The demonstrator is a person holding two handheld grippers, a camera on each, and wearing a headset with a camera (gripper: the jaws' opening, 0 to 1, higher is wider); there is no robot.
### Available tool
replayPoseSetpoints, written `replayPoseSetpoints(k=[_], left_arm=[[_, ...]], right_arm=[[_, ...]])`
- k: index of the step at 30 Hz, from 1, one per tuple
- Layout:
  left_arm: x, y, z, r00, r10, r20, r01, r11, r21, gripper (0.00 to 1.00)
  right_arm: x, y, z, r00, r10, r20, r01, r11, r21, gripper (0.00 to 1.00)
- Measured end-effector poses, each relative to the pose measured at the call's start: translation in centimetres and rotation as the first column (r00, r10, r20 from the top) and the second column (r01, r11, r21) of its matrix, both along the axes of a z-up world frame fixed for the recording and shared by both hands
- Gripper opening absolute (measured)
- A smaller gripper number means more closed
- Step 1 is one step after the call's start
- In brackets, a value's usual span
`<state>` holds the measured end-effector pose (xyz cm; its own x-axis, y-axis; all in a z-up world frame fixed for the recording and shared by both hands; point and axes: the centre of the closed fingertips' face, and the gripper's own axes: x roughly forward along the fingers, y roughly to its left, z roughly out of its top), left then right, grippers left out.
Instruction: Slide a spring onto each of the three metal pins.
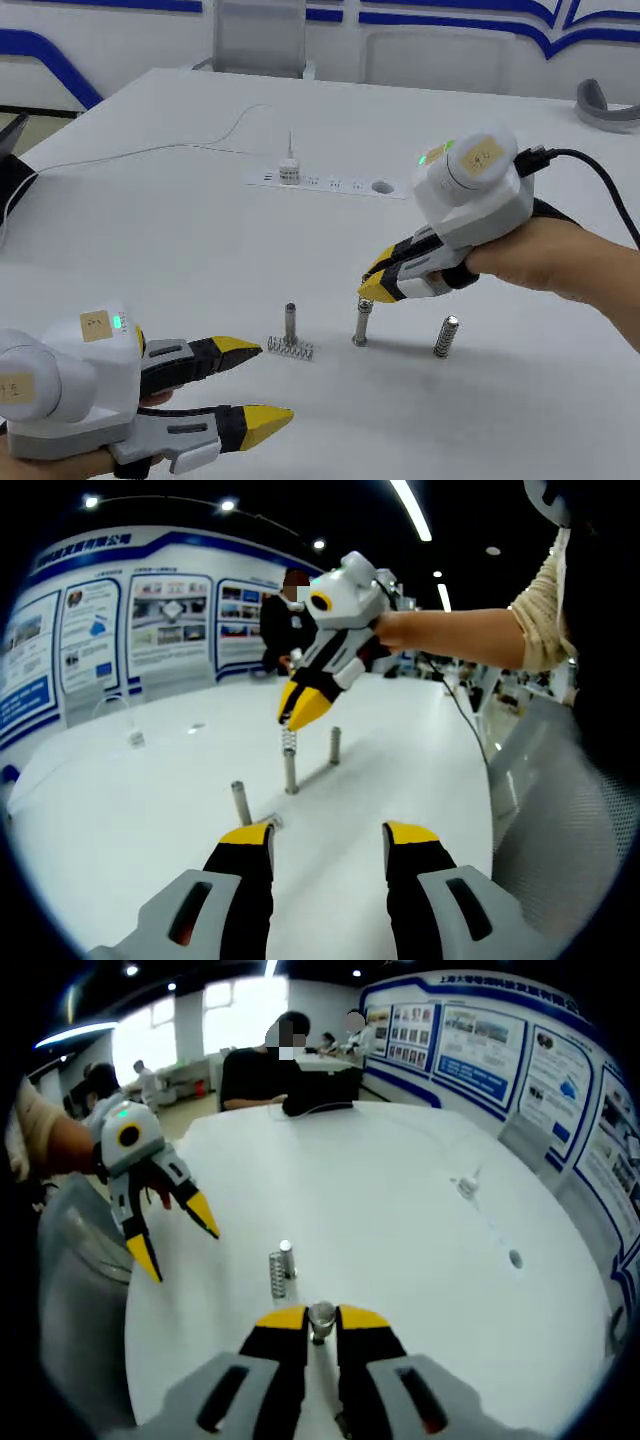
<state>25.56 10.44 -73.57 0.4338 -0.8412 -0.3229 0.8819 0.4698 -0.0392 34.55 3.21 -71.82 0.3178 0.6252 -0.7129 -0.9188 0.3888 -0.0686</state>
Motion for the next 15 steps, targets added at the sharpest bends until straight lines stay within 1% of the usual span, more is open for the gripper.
replayPoseSetpoints(k=[11,15], left_arm=[[0.0,0.0,-0.1,1.000,-0.001,-0.005,0.001,1.000,0.004,0.44],[0.0,0.0,-0.2,1.000,0.001,-0.006,-0.001,1.000,0.006,0.44]], right_arm=[[0.0,-0.1,-1.9,1.000,-0.014,-0.027,0.014,1.000,-0.009,0.12],[0.0,-0.2,-2.5,0.999,-0.020,-0.029,0.019,1.000,-0.017,0.12]])
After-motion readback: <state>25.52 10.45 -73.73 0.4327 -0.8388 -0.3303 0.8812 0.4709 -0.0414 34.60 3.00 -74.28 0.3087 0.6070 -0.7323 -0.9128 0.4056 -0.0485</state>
